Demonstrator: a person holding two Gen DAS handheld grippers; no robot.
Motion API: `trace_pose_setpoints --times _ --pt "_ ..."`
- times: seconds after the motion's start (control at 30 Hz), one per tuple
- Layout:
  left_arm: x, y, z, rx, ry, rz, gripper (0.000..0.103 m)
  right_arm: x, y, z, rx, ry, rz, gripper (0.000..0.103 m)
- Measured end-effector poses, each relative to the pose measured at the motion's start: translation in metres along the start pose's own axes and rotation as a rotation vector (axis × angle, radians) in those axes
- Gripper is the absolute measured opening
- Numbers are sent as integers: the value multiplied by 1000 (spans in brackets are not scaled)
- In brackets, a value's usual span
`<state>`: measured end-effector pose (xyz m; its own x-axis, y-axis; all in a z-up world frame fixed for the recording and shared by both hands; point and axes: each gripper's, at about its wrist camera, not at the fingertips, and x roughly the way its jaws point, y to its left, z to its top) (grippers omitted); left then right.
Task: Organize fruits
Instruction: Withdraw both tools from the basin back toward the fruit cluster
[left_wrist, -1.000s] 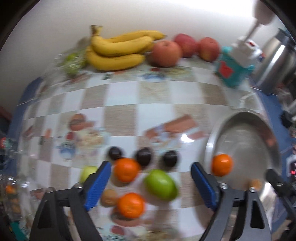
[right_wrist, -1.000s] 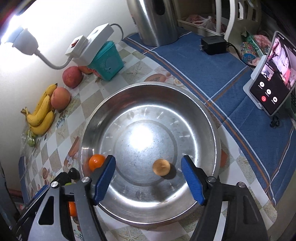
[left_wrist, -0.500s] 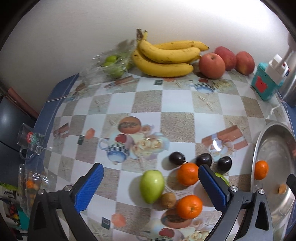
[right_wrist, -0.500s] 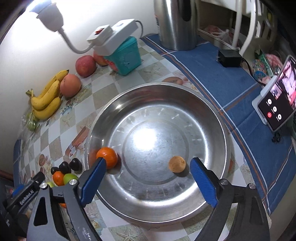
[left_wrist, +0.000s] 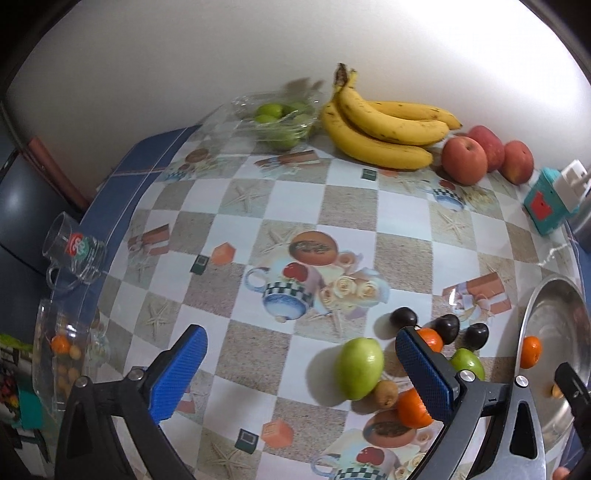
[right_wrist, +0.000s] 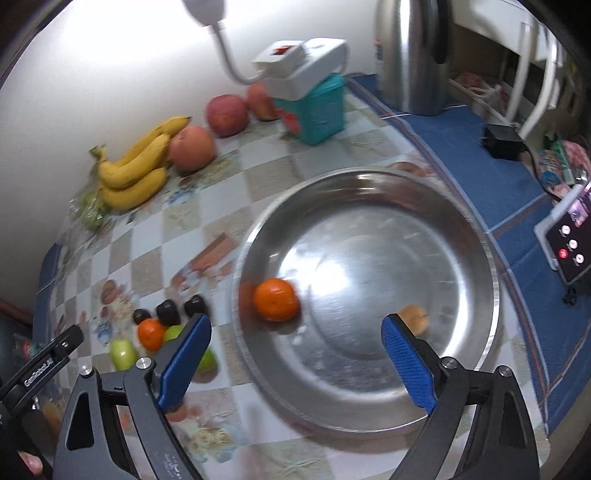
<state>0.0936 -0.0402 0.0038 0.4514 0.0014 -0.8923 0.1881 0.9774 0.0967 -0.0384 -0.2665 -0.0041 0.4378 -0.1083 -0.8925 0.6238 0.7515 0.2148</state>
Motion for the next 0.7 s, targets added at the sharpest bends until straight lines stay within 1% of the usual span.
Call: trace_pose_setpoints --times 0.23,0.47,0.57,0.7 --pt "-3 25 -3 -42 1 -7 103 3 44 -10 -98 33 67 94" --pt "-4 47 -8 -69 3 1 103 14 84 -28 -173 117 157 94" --pt "-1 56 -9 -89 14 2 103 21 96 -36 -202 155 161 94" --pt "6 59 -11 -103 43 -2 103 26 105 -44 -222 182 160 94"
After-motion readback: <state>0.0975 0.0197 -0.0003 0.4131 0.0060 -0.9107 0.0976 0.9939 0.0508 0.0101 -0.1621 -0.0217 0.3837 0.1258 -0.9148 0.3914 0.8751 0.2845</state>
